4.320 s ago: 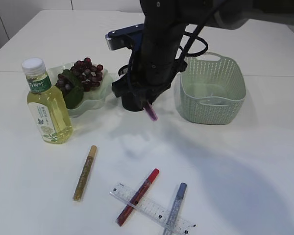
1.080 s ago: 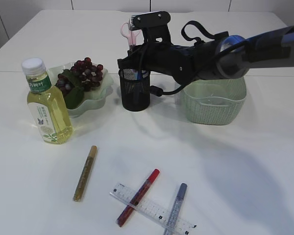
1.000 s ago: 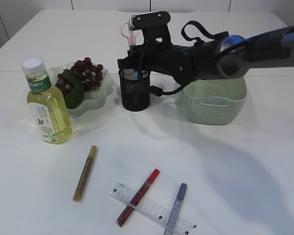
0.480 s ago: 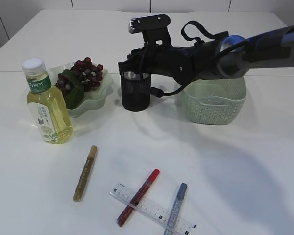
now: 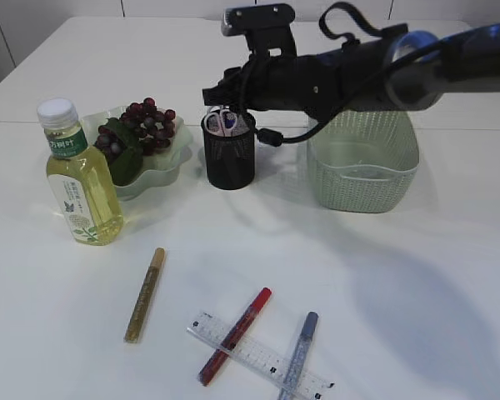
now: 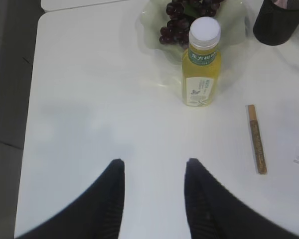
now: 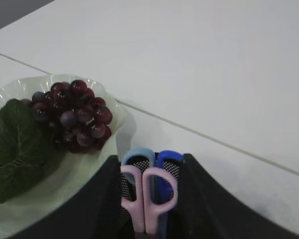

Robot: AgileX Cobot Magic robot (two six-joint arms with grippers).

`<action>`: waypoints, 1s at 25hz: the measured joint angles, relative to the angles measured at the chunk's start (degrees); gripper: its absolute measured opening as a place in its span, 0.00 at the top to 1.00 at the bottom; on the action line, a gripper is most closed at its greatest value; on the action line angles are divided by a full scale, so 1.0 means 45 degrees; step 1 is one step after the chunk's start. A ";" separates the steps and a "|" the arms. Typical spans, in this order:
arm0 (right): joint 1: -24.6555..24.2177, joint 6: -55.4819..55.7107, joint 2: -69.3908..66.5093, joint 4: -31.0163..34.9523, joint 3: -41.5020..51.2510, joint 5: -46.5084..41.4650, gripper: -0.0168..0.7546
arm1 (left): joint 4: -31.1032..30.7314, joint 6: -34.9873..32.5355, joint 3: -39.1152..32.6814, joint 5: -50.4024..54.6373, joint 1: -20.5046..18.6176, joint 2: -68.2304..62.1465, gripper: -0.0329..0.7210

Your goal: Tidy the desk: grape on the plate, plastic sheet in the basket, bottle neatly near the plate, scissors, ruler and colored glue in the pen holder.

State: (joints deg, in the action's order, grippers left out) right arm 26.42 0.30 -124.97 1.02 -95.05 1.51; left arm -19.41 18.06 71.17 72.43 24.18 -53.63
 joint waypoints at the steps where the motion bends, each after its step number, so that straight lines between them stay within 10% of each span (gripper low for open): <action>1: 0.0000 0.0000 0.0242 0.0000 0.0000 -0.0335 0.57 | 0.0000 0.0000 0.0000 0.0000 0.0000 0.0000 0.56; 15: 0.0000 -0.0201 0.4116 0.0373 -0.0028 -1.0128 0.57 | 0.0000 0.0000 0.0000 0.0000 0.0000 0.0000 0.57; 25: 0.0786 -0.2154 0.4736 0.1125 -0.0155 -1.5317 0.36 | 0.0099 0.0000 0.0000 0.0000 0.0000 0.0000 0.57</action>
State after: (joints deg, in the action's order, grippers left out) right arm 29.96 -9.39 -103.65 6.08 -95.75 -67.42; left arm -18.97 18.06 71.17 72.43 24.18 -53.63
